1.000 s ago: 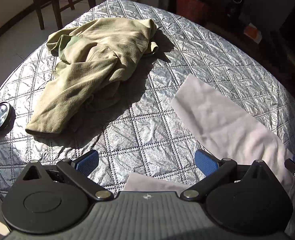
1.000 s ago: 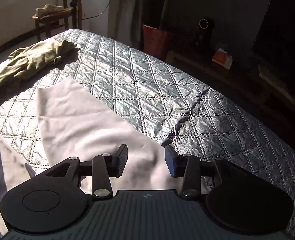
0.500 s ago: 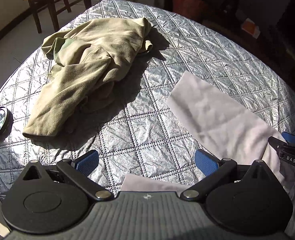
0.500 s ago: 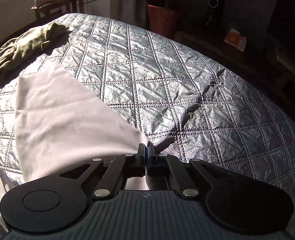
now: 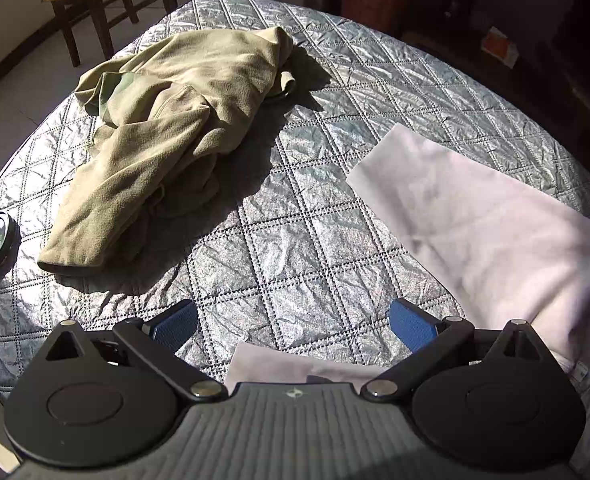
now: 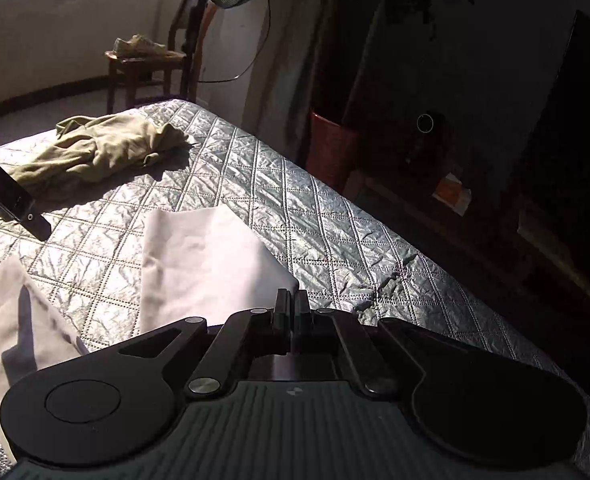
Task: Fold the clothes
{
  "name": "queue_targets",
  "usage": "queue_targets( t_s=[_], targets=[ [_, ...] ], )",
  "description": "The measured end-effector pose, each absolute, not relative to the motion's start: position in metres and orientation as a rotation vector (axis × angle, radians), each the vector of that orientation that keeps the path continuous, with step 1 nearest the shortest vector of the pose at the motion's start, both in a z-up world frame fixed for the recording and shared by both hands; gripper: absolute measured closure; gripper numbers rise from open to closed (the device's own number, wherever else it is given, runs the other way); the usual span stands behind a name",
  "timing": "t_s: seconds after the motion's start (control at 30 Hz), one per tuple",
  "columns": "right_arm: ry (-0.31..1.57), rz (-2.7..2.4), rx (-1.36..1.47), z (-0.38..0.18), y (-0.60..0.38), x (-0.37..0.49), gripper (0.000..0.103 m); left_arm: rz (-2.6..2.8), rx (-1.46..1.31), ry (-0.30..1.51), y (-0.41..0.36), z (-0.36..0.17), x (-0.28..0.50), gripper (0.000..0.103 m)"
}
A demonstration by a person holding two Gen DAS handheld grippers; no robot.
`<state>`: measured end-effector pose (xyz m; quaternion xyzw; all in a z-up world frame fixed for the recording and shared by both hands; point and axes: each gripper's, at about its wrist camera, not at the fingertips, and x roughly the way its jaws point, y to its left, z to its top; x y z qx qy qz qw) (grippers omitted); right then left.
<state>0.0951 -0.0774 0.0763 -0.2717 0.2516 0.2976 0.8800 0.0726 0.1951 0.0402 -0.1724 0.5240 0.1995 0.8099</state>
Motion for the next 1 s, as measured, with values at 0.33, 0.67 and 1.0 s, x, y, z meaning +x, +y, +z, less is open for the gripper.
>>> queue_targets(
  t_s=[0.33, 0.67, 1.0],
  targets=[
    [0.621, 0.666, -0.918, -0.018, -0.044, -0.084, 0.1, 0.413, -0.353, 1.116, 0.187, 0.043, 0.071, 0.001],
    [0.677, 0.355, -0.242, 0.068, -0.107, -0.02, 0.05, 0.446, -0.385, 1.101, 0.199, 0.046, 0.069, 0.001],
    [0.783, 0.179, -0.247, 0.033, -0.103, 0.045, 0.043, 0.425, -0.358, 1.107, 0.19, 0.045, 0.072, 0.001]
  ],
)
